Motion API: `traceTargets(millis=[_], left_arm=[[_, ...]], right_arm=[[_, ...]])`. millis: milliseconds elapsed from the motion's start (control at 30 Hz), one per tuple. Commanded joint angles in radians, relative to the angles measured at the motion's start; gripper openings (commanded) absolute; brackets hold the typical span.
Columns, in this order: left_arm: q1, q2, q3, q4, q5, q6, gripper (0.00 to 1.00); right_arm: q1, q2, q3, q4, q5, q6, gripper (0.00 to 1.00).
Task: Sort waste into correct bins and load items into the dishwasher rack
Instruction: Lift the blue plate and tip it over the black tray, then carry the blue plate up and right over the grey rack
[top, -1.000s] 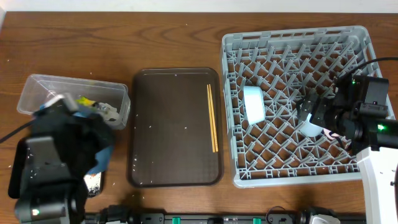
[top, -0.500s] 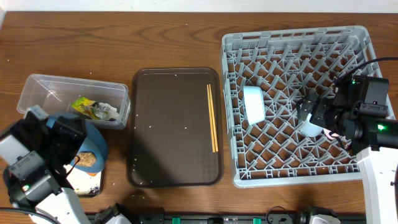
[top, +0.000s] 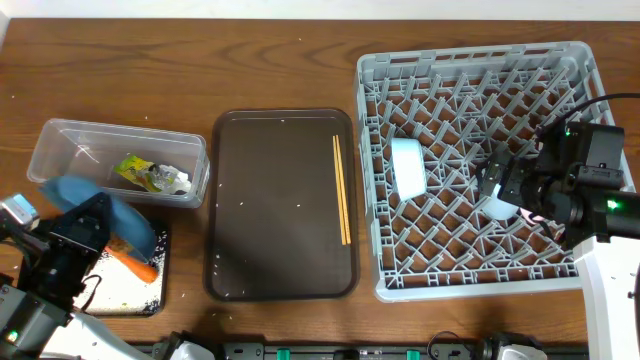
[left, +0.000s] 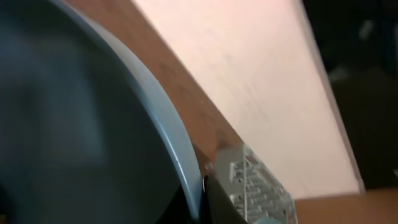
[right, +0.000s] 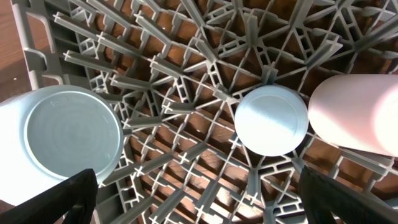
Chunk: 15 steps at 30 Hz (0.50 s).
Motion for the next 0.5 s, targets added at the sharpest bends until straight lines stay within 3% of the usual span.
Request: traceTargets(millis=[0,400,467], left_arm=[[0.03,-0.002,0.011,0.002,0.144,0.101,0.06],[0.144,0.024,0.001,-0.052,0.166,0.109,0.07],[0.182,0.025,-0.005,-0.105,0.098,0.106,0.06]], right_arm=[[-0.006,-0.003,0.014,-0.004,-0.005,0.006,0.98],[-0.006,-0.003,0.014,0.003,-0.005,0.006,0.99],[-0.006,-0.003,0.014,0.0,-0.005,0.006,0.99]])
